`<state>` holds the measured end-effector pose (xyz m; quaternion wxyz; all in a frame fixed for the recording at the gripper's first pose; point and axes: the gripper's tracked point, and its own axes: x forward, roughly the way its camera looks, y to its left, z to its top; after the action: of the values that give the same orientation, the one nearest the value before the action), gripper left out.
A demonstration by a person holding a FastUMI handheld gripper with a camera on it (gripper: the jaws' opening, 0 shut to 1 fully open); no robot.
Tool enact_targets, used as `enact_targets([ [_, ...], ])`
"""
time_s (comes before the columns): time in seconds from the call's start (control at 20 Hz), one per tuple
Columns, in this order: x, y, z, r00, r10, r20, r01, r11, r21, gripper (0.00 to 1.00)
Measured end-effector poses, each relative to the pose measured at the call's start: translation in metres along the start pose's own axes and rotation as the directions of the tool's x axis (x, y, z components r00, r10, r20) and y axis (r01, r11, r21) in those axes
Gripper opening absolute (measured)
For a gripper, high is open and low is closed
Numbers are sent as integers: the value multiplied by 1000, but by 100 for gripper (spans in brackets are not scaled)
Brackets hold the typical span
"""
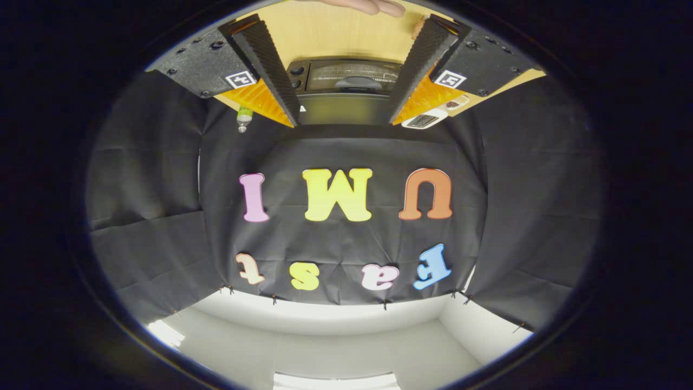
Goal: Open the toaster oven, put the food inside, and close the toaster oven door.
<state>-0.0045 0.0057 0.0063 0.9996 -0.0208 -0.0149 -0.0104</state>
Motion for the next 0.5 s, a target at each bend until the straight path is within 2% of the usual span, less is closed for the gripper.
enact_targets([
  [0.3, -3, -2, 2, 1000, -8, 11, 8, 1000, -1, 100],
  [0.5, 14, 5, -10, 1000, 13, -5, -12, 1000, 10, 100],
])
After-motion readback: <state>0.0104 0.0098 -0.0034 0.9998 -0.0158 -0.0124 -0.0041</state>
